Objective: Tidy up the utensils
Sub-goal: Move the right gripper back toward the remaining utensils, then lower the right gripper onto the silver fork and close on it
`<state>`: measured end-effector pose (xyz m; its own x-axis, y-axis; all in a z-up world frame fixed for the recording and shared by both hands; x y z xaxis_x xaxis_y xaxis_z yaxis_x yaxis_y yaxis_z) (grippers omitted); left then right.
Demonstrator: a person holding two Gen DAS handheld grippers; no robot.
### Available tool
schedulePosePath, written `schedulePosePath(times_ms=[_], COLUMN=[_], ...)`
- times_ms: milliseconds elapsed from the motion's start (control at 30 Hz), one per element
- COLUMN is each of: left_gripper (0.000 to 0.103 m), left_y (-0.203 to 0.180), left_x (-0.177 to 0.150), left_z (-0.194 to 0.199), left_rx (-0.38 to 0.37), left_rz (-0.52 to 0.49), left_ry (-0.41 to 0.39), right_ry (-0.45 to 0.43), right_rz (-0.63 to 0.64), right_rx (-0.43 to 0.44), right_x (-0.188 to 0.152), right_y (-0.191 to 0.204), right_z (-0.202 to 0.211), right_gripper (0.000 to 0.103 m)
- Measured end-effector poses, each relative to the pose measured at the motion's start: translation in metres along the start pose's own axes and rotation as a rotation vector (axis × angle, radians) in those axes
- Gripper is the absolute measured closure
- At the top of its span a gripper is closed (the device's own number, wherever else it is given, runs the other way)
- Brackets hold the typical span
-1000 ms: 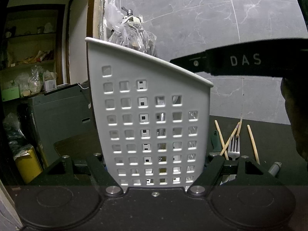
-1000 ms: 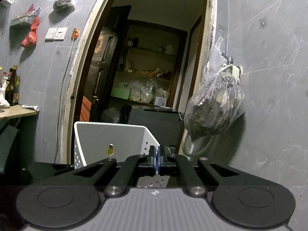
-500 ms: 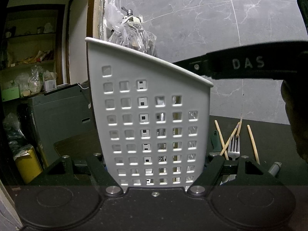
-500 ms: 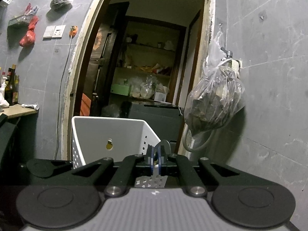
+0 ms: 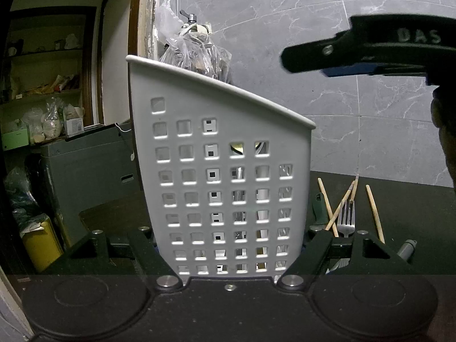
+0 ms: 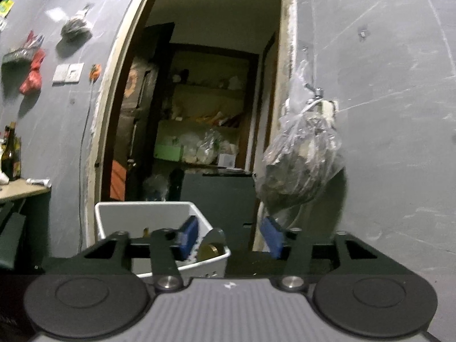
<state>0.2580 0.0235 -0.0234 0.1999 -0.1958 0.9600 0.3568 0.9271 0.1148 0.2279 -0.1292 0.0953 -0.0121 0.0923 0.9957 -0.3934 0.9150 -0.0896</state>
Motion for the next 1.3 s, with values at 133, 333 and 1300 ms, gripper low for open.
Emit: schedulePosePath(times_ms=[133, 333, 1300], left_gripper=[0.027, 0.027, 0.027], left_y=[0.0, 0.0, 0.001], left_x=[0.0, 0.0, 0.0], left_z=[0.0, 0.0, 0.0], left_rx=[0.001, -0.001, -0.001], left_rz=[0.0, 0.0, -0.004], left_ry=[0.0, -0.001, 0.002], right_ry=[-0.014, -0.002, 0.457], right_rz=[-0.048, -0.169, -0.665], right_rx=[-0.03, -0.063, -0.088], right_x=[0.003, 0.001, -0.09], right_y=[-0.017, -0.046, -0.128], right_z=[0.007, 0.013, -0.03], right_gripper=[0.016, 0.002, 0.0])
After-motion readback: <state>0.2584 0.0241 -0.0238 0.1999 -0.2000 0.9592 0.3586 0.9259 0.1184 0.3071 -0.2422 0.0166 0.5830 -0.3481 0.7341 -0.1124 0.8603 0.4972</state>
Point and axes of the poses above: each gripper's, at about its wrist camera, not at the fingertips, and z roughly against the way its jaws point, y to its left, x to its top, the point moved 3 cm from there along -z, roughly the way its jaws point, and after that the axes turned 2 degrees about -z, right-handed, at the moved point
